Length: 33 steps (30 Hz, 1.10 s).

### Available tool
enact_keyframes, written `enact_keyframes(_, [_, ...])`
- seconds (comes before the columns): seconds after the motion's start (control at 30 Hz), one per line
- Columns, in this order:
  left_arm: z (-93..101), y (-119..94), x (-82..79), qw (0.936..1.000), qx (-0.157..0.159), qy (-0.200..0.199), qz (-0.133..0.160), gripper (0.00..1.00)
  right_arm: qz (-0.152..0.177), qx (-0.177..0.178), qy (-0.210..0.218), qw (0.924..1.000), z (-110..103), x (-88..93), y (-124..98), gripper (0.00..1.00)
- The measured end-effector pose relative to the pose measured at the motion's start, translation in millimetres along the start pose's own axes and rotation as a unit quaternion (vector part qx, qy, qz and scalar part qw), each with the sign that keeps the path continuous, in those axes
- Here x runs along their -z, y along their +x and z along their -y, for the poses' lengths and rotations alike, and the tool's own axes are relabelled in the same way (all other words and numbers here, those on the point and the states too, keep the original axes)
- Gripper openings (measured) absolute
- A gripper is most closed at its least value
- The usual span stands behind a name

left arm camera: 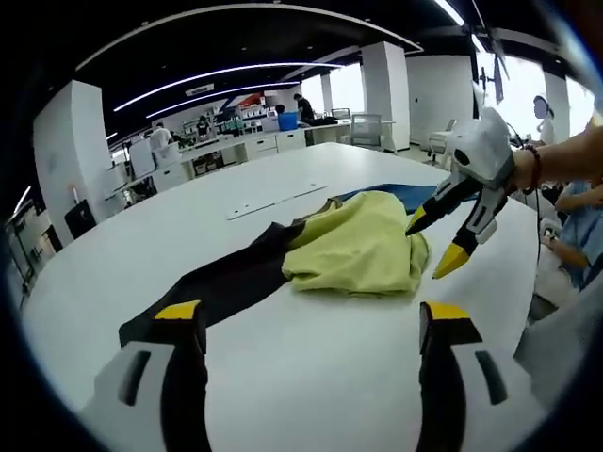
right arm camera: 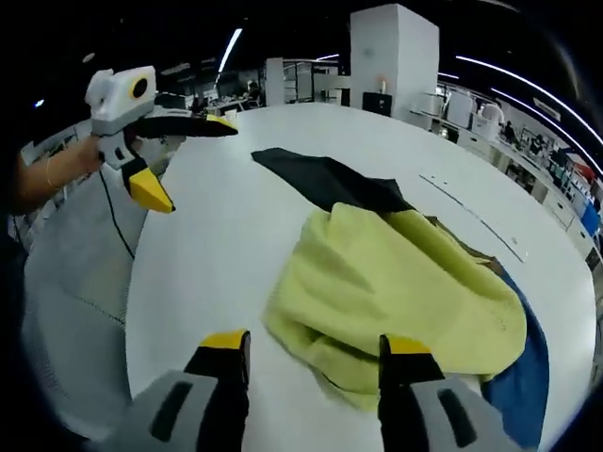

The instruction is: Fold the garment on the visible template until the final outline fits inside the template.

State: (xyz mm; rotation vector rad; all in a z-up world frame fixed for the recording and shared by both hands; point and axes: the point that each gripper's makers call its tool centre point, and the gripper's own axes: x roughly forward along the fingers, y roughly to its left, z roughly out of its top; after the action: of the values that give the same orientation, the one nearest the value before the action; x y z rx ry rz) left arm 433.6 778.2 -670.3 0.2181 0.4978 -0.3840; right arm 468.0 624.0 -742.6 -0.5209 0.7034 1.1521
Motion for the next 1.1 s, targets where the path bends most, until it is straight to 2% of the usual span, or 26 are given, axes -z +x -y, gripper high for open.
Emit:
enact_keyframes(0.07, [0.1,-0.5,2.7,1.0,0.001,0.001,-0.003,0.91,0.001,-0.004,0.003,1.0,-3.7,-0.9,5.4,0.44])
enact_keyframes(0.23, [3.6,-3.5,4.9,0.9999,0.012,-0.002,-0.004,0.92,-0.009,-0.008,-0.029,0.9995,-12.9,-2.2,20.5,0.42])
enact_keyframes(0.3, [4.5,-4.5,5.4,0.9999,0.012,-0.003,-0.005,0.92,-0.01,-0.004,-0.026,0.9996,-12.6,-2.7,24.2,0.38])
enact_keyframes(0.43, [3.1,-5.3,8.3,0.9999,0.006,-0.012,-0.005,0.93,-0.021,0.034,-0.006,0.9992,-2.4,2.6,30.2,0.28])
enact_keyframes(0.5, [2.2,-5.4,9.3,0.9998,0.003,-0.017,-0.006,0.93,-0.017,0.044,0.017,0.9988,0.6,3.2,33.3,0.28])
enact_keyframes(0.63, [-0.1,-5.3,9.6,0.9996,-0.004,-0.027,-0.005,0.93,-0.018,0.053,0.009,0.9984,2.2,3.0,36.4,0.23])
enact_keyframes(0.73, [1.1,-4.3,9.5,0.9996,-0.002,-0.027,-0.005,0.93,-0.02,0.052,0.006,0.9984,3.5,1.9,36.5,0.12])
enact_keyframes(0.77, [1.5,-3.9,9.4,0.9996,-0.001,-0.026,-0.005,0.94,-0.019,0.051,0.015,0.9984,5.0,0.9,36.1,0.05])
enact_keyframes(0.83, [3.4,-2.9,8.1,0.9997,0.001,-0.026,-0.003,0.95,-0.02,0.05,0.029,0.9981,9.0,-1.6,33.4,0.01])
enact_keyframes(0.93, [6.0,-2.1,5.6,0.9996,0.004,-0.028,0.0,0.95,-0.011,0.046,0.036,0.9982,10.9,-11.3,26.6,0.0])
enact_keyframes(1.1, [8.5,-0.6,1.8,0.9996,0.008,-0.026,0.006,0.94,0.031,0.046,0.038,0.9977,20.4,-45.5,6.0,0.0])
